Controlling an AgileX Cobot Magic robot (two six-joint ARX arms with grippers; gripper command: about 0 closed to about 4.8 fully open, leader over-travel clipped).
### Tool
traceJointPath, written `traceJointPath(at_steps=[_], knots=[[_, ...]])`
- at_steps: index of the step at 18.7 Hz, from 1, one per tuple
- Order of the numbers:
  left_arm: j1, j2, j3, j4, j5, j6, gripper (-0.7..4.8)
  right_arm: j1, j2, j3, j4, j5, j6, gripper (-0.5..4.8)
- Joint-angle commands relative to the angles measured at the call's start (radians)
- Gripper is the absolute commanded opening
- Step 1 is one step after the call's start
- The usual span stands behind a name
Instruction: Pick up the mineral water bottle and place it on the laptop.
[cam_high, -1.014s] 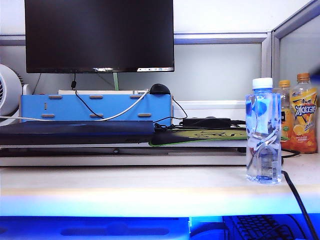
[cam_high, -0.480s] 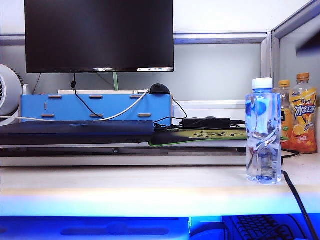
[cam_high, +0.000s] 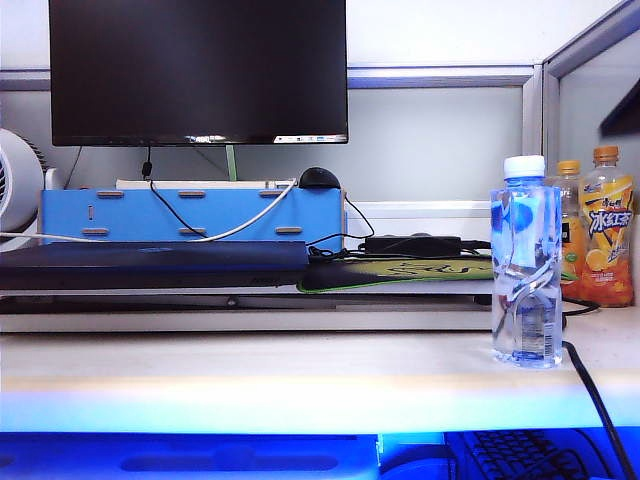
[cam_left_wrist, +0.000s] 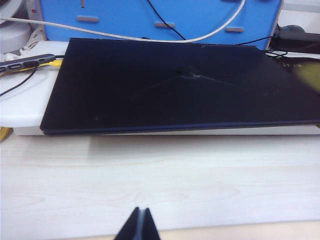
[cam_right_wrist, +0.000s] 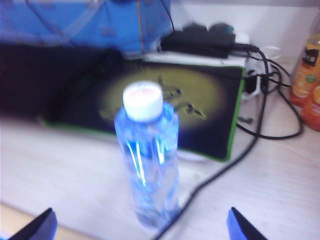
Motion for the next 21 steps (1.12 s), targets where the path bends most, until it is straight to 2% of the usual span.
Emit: traceJointPath(at_steps=[1,5,9,15,21], knots=[[0.000,-0.002,0.000,-0.006,0.006,0.001,-0.02,0.104,0.119,0.003,0.050,0.100,-0.065,4.79],[0.000,-0.002,0.000,-0.006,0.006,0.001,-0.02,0.190,0.345,0.003,0.259,0.189,-0.064,4.79],[0.000,-0.002,0.000,-0.006,0.006,0.002,-0.02,0.189,0.527,0.011,0.409,0.215,-0.064,4.79],[0.000,-0.002,0.000,-0.006,0.006,0.001,-0.02,0.188,0.744,0.079,0.535,0.224,-0.064,4.79],[0.000,-0.002,0.000,-0.006,0.006,0.002,-0.02,0.186,0.896,0.150,0.590,0.255,-0.052,4.79]])
